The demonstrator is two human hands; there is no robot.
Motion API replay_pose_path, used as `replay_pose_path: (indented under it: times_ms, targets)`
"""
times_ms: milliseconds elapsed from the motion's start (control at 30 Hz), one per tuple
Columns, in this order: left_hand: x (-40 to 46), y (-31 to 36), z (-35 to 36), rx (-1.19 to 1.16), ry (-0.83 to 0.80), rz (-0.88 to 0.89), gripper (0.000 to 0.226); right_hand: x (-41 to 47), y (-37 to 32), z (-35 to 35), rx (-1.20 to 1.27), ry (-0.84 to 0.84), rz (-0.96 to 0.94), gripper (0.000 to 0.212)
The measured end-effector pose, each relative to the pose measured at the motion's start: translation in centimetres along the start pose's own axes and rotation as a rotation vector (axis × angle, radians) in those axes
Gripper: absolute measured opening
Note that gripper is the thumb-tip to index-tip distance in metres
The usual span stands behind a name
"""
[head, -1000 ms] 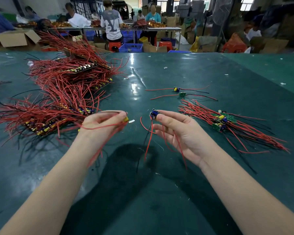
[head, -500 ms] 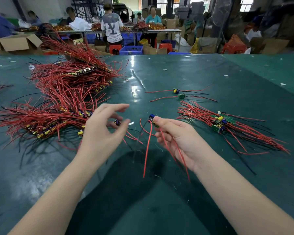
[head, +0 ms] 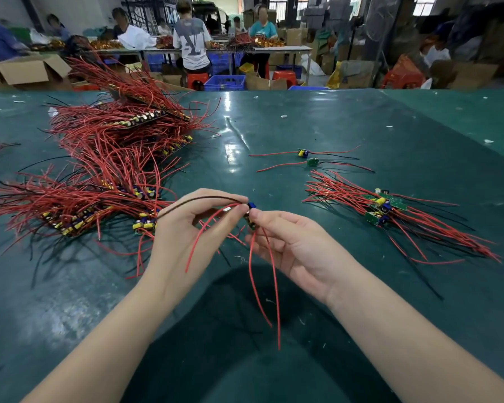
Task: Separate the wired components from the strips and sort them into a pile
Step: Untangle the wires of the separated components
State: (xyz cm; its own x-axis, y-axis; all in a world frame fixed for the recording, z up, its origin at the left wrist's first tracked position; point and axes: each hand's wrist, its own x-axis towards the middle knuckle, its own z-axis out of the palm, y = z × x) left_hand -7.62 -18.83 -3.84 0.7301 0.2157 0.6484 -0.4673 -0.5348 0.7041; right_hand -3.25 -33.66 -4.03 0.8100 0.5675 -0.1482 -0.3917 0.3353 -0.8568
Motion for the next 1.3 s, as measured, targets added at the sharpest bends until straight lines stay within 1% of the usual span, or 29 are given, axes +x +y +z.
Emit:
replay_pose_path:
  times_ms: [100,200,367,533,633,700,900,1033,1167,1300]
  targets:
    - [0.0,0.1,0.1,-0.003,-0.016,-0.039,0.014,-0.2,0.0,0.1,-0.037,-0.01,0.01,0.021]
    - [0.1,0.0,0.2,-0.102,-0.013,-0.14,0.014,-0.2,0.1,0.0,-0.04,-0.003,0.007,0.022]
    - [0.1,-0.5,0.0,-0.198,-0.019,-0.281,0.016,-0.1,0.2,-0.2,-0.15,-0.011,-0.036,0.01]
    - [0.2,-0.8,0.0,-0.37,-0.05,-0.449,0.017,-0.1,0.2,-0.4,-0.311,0.0,-0.113,0.01]
    - [0.2,-0.7,0.0,-0.519,-0.058,-0.535,0.019,-0.2,0.2,-0.4,-0.333,-0.008,-0.119,0.011]
    - [0.2,-0.7,-0.1,-0.573,-0.069,-0.574,0.02,-0.3,0.2,-0.3,-0.344,-0.012,-0.116,0.011]
    - [0.1,-0.8,0.0,-0.643,-0.108,-0.643,0.021,-0.3,0.3,-0.4,-0.377,-0.03,-0.106,0.011]
    - [0.2,-0.9,-0.2,-0.673,-0.143,-0.676,0.016,-0.3,0.2,-0.6,-0.396,-0.061,-0.139,0.011]
    - [0.3,-0.8,-0.3,-0.703,-0.108,-0.718,0.016,-0.3,0.2,-0.5,-0.387,-0.078,-0.165,0.01]
    - [0.3,-0.6,-0.2,-0.695,-0.055,-0.665,0.018,0.0,0.5,-0.2,-0.318,-0.054,-0.122,0.009]
